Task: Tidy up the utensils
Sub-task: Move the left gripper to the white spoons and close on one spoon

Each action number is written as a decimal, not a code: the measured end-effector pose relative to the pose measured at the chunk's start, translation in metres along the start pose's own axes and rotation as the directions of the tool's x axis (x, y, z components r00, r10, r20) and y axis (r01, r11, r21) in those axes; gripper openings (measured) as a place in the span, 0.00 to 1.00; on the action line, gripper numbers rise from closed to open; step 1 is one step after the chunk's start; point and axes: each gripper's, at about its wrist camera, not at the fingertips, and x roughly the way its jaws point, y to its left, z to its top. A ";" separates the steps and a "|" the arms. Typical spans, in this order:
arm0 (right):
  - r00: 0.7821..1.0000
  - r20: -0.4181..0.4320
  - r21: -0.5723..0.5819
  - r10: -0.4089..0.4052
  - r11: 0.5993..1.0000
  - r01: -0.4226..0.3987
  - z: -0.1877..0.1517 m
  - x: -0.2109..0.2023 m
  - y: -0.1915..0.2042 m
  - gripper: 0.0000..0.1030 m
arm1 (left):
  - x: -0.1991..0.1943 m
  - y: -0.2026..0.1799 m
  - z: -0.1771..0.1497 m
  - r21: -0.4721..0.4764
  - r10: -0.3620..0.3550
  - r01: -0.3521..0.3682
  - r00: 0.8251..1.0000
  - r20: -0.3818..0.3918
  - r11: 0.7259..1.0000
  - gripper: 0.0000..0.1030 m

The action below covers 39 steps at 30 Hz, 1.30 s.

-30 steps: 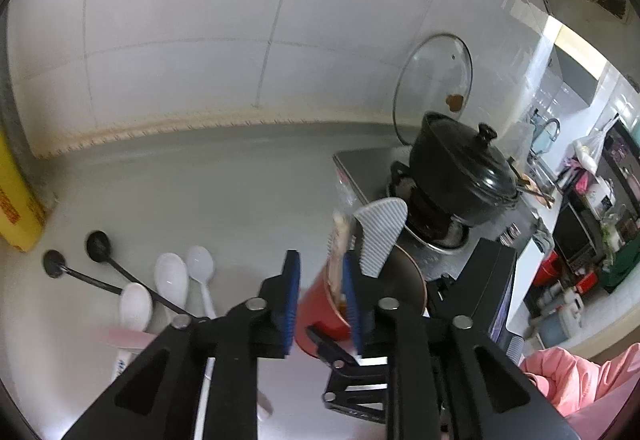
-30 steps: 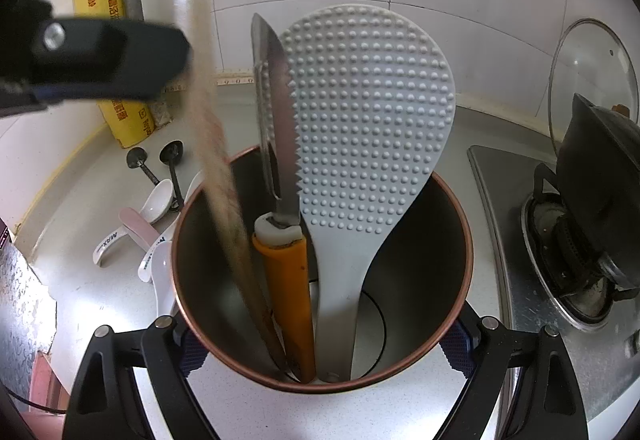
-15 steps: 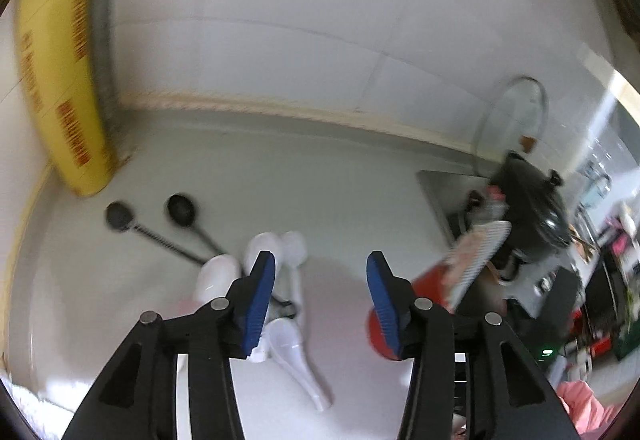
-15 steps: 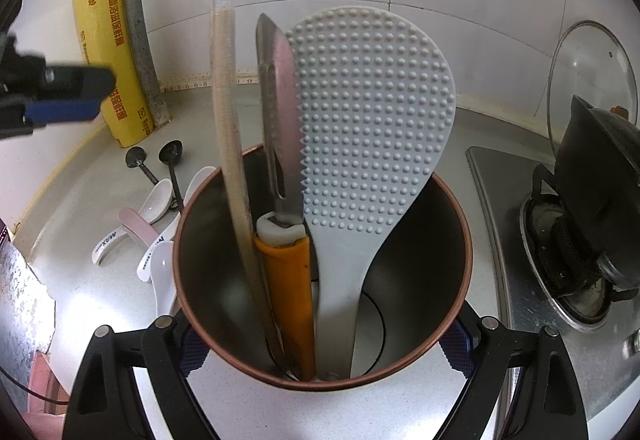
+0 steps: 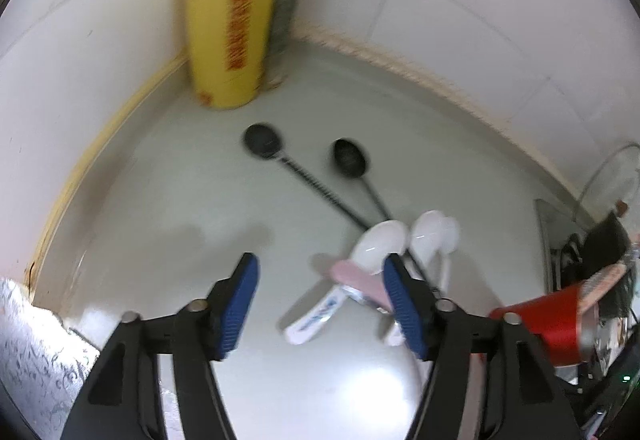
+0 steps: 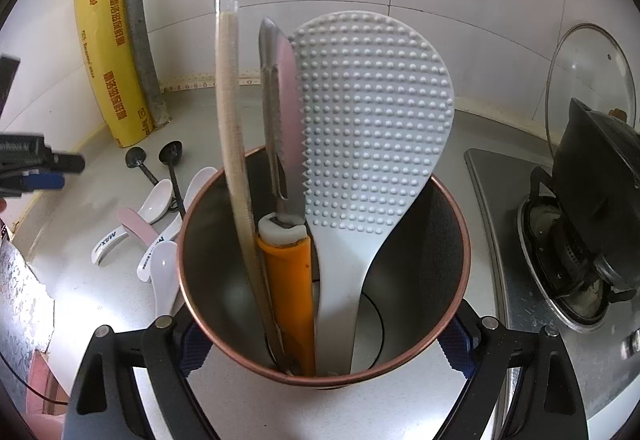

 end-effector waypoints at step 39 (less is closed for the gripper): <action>1.000 -0.012 0.004 0.001 1.000 -0.001 0.001 0.007 -0.001 0.91 | 0.077 -0.141 -0.065 0.466 0.101 -0.018 0.983 -0.154 0.885 0.88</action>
